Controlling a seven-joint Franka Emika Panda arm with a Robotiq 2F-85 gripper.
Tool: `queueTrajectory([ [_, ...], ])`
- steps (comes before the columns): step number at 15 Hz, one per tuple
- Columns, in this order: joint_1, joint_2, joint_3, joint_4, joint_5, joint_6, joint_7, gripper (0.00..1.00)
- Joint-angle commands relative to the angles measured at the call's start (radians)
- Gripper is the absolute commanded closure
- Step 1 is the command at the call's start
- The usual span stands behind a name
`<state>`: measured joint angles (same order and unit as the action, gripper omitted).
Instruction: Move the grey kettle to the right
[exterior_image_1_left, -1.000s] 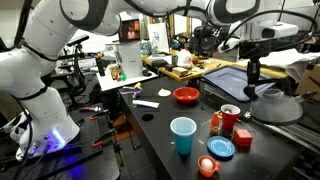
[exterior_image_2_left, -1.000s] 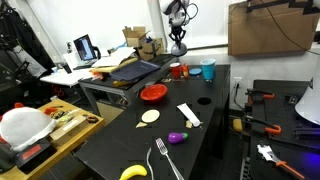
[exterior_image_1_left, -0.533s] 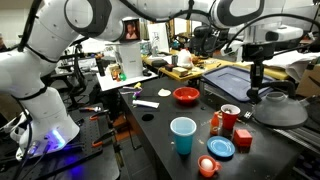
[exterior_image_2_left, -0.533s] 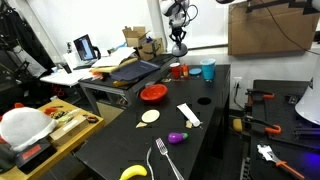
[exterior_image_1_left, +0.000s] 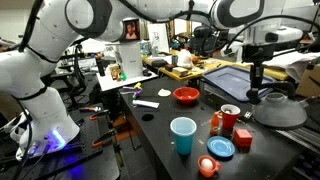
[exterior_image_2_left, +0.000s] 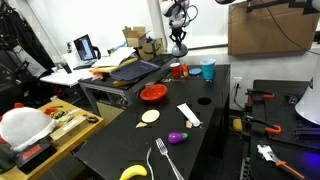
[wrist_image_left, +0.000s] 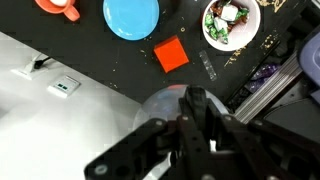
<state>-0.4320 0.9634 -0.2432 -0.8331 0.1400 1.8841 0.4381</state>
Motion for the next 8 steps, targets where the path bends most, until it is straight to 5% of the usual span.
queueTrajectory([
  [1, -0.003, 0.021, -0.005, 0.028, -0.004, 0.015, 0.007, 0.95],
  [8, -0.053, 0.087, 0.007, 0.127, -0.006, 0.013, -0.011, 0.95],
])
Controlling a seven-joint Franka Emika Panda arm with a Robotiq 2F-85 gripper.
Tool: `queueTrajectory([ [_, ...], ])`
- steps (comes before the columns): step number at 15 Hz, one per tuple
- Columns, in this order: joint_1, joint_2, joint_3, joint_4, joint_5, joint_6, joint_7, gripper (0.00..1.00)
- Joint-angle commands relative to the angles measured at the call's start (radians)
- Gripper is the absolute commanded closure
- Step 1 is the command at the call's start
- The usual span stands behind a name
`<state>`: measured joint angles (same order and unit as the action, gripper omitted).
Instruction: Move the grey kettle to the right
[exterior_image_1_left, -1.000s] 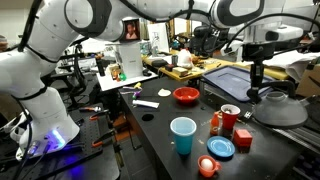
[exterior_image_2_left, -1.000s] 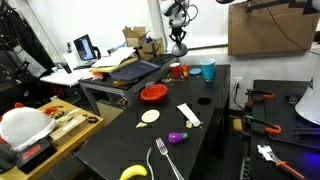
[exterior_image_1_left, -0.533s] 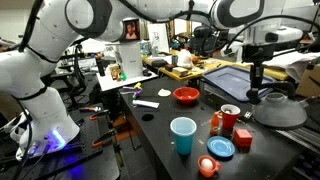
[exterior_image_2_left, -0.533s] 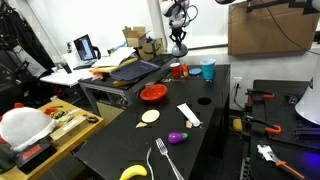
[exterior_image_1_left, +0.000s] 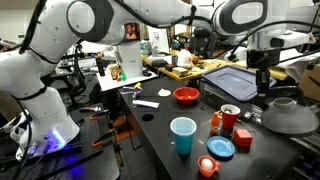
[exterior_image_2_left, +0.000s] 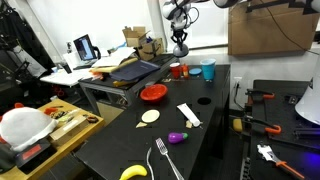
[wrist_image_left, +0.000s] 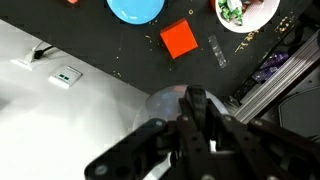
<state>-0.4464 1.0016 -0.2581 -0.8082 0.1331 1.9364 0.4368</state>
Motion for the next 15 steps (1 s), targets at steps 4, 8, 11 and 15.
queueTrajectory([
  [4, -0.079, 0.084, 0.047, 0.164, 0.009, -0.069, -0.025, 0.95],
  [8, -0.109, 0.114, 0.078, 0.227, 0.016, -0.117, -0.046, 0.95],
  [11, -0.115, 0.112, 0.092, 0.23, 0.02, -0.132, -0.045, 0.95],
  [15, -0.115, 0.123, 0.106, 0.237, 0.013, -0.129, -0.038, 0.95],
])
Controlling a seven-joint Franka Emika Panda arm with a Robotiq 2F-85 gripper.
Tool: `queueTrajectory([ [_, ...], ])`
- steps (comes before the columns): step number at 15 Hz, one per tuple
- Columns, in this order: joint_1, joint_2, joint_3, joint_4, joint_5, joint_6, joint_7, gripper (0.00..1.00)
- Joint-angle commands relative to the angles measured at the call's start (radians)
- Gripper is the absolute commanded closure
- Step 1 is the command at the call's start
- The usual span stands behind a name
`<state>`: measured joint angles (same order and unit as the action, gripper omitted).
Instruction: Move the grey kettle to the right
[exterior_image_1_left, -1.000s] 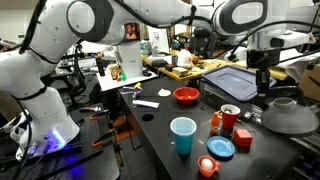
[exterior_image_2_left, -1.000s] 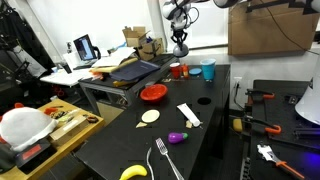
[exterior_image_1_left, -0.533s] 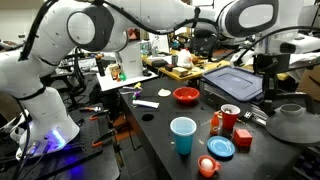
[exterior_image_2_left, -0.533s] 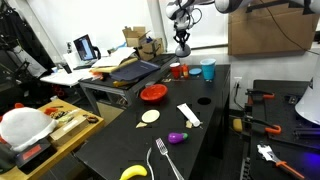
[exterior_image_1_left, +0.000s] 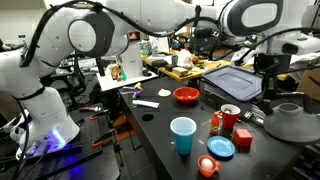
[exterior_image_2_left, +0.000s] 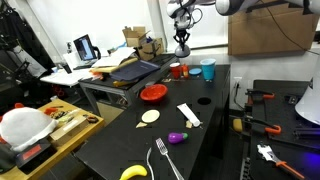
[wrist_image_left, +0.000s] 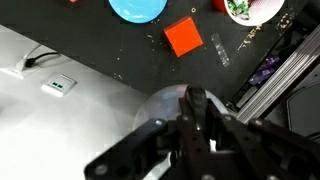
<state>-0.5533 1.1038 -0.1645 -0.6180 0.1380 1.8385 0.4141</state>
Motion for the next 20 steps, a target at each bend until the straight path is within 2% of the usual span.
queueTrajectory([
  [1, -0.007, 0.027, 0.013, 0.047, 0.007, -0.029, -0.012, 0.95],
  [8, -0.011, 0.075, 0.019, 0.051, 0.008, -0.036, -0.001, 0.95],
  [10, -0.018, 0.114, 0.022, 0.11, 0.01, -0.064, 0.001, 0.95],
  [11, -0.014, 0.096, 0.023, 0.069, 0.012, -0.034, -0.002, 0.95],
  [12, -0.013, 0.104, 0.021, 0.076, 0.009, -0.027, 0.001, 0.95],
  [13, -0.02, 0.14, 0.024, 0.14, 0.008, -0.056, 0.004, 0.95],
  [20, -0.028, 0.196, 0.031, 0.224, -0.005, -0.077, -0.002, 0.95],
])
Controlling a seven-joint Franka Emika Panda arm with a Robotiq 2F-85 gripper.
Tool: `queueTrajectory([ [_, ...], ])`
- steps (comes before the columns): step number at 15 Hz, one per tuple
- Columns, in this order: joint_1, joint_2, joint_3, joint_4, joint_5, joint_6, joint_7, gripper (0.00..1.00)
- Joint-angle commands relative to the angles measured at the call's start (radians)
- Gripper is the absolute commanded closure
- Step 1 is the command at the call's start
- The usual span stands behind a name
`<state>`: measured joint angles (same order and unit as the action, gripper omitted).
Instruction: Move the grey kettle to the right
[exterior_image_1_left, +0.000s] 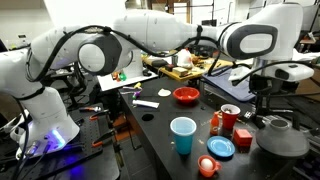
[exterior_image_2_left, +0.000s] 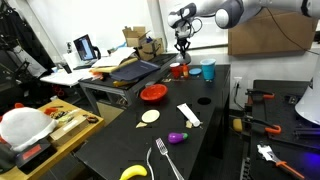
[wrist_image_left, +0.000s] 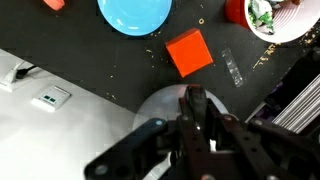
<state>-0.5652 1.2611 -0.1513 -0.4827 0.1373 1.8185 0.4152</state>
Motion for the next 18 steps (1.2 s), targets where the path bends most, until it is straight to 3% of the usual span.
queueTrajectory([
  [1, -0.018, 0.04, 0.023, 0.095, -0.004, -0.073, -0.008, 0.95],
  [7, -0.033, 0.034, 0.064, 0.141, 0.002, -0.254, -0.041, 0.95],
  [8, -0.033, 0.04, 0.063, 0.155, -0.002, -0.256, -0.03, 0.95],
  [9, -0.023, -0.002, 0.048, 0.075, -0.003, -0.189, -0.025, 0.95],
  [16, -0.019, 0.004, 0.04, 0.064, -0.016, -0.142, -0.016, 0.95],
  [17, -0.019, 0.004, 0.04, 0.062, -0.017, -0.142, -0.014, 0.56],
  [18, -0.027, 0.059, 0.047, 0.162, -0.025, -0.186, -0.008, 0.56],
])
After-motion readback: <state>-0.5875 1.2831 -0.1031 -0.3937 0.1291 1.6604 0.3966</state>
